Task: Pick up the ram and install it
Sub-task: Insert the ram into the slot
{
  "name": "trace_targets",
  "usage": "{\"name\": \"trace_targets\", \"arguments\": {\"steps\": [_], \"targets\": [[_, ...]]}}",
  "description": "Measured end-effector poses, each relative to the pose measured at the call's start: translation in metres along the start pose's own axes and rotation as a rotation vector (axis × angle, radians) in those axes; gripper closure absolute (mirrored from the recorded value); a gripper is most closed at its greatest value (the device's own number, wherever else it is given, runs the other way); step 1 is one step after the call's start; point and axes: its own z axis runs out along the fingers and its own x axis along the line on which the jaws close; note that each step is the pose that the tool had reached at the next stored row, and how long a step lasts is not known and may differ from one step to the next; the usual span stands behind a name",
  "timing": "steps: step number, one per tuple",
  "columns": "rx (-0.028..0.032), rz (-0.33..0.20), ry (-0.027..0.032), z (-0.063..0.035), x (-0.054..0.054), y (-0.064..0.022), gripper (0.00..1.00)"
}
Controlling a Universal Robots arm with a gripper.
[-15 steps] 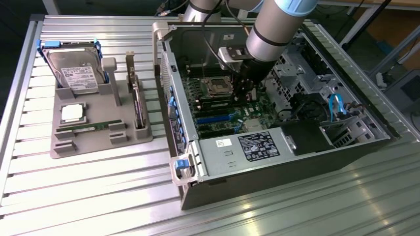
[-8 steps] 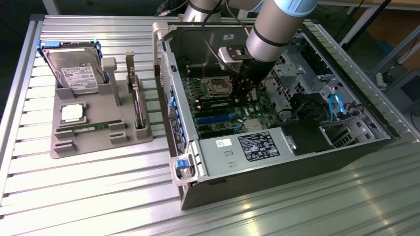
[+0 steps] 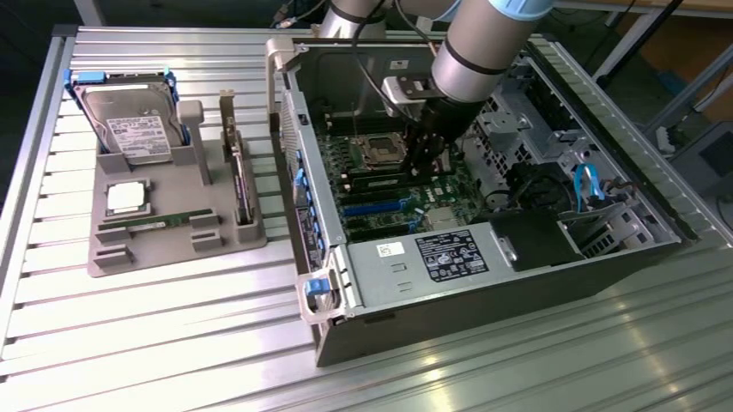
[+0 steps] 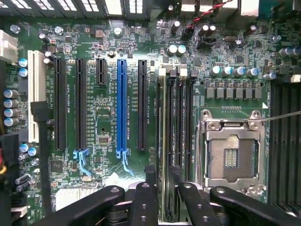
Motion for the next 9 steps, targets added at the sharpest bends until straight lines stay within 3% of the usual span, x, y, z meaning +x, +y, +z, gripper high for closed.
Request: {"name": "trace_targets", "arguments": {"steps": [4, 9], "targets": [[0.0000, 0.000, -0.0002, -0.0252, -0.002, 0.0002, 0.75], [0.0000, 0.000, -0.0001, -0.0494, -0.003, 0.0005, 0.75]]}}
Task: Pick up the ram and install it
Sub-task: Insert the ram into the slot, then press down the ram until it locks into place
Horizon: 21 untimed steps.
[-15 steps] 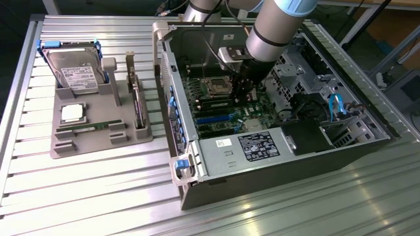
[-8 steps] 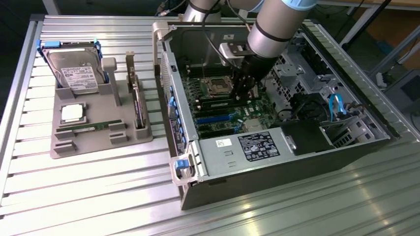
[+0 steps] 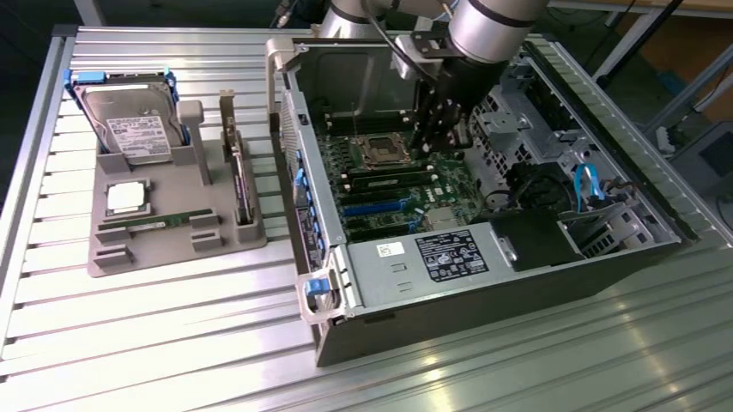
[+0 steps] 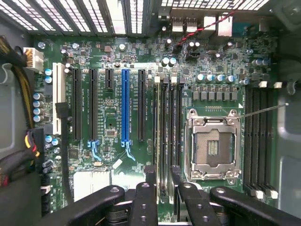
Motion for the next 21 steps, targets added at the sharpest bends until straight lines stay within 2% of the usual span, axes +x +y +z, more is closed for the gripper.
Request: {"name": "trace_targets", "arguments": {"steps": [11, 16, 21], "targets": [[0.0000, 0.000, 0.0000, -0.0298, -0.002, 0.0008, 0.75], [0.0000, 0.000, -0.0001, -0.0365, -0.002, 0.0010, 0.75], [0.0000, 0.000, -0.0001, -0.0369, -0.002, 0.0010, 0.75]]}}
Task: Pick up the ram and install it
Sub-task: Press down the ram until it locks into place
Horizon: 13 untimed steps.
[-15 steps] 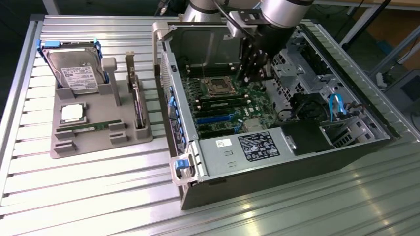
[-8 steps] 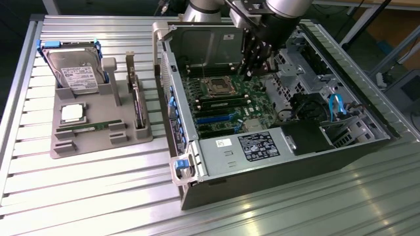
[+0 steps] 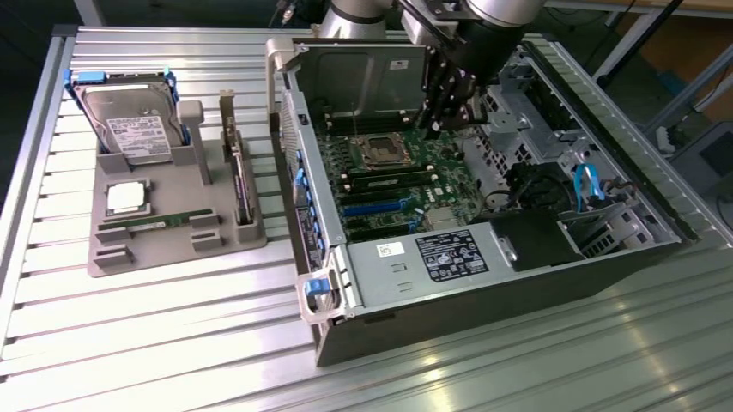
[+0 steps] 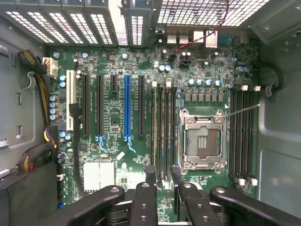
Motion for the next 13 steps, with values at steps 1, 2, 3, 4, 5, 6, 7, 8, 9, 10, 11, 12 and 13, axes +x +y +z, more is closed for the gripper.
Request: {"name": "trace_targets", "arguments": {"steps": [1, 2, 3, 4, 5, 6, 7, 8, 9, 10, 11, 12, 13], "targets": [[0.0000, 0.000, -0.0001, 0.0000, 0.0000, 0.0000, 0.75], [0.0000, 0.000, 0.0000, 0.0000, 0.0000, 0.0000, 0.75], [0.0000, 0.000, -0.0001, 0.0000, 0.0000, 0.0000, 0.75], [0.0000, 0.000, 0.0000, 0.0000, 0.0000, 0.0000, 0.75], [0.0000, 0.000, 0.0000, 0.0000, 0.0000, 0.0000, 0.75], [0.0000, 0.000, 0.0000, 0.0000, 0.0000, 0.0000, 0.75], [0.0000, 0.000, -0.0001, 0.0000, 0.0000, 0.0000, 0.75], [0.0000, 0.000, 0.0000, 0.0000, 0.0000, 0.0000, 0.75], [0.0000, 0.000, 0.0000, 0.0000, 0.0000, 0.0000, 0.75], [0.0000, 0.000, -0.0001, 0.0000, 0.0000, 0.0000, 0.75], [0.0000, 0.000, -0.0001, 0.0000, 0.0000, 0.0000, 0.76], [0.0000, 0.000, -0.0001, 0.0000, 0.0000, 0.0000, 0.89], [0.0000, 0.000, -0.0001, 0.0000, 0.0000, 0.0000, 0.90]]}}
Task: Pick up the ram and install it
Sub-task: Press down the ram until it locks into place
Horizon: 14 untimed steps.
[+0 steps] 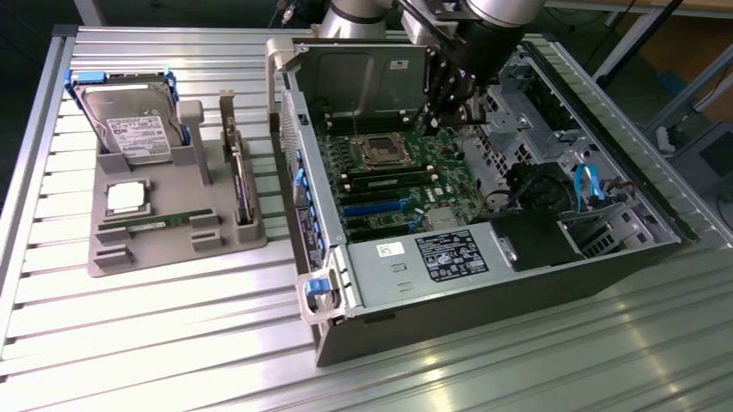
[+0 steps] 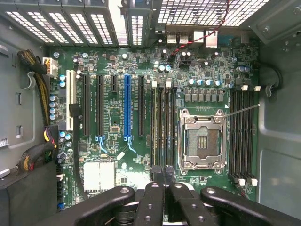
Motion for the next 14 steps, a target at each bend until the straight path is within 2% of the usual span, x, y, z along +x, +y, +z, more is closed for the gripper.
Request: {"name": "trace_targets", "arguments": {"steps": [10, 14], "targets": [[0.0001, 0.001, 0.0003, 0.0000, -0.0001, -0.0004, 0.90], [0.0001, 0.001, 0.0003, -0.0003, -0.0001, -0.0095, 0.90]]}}
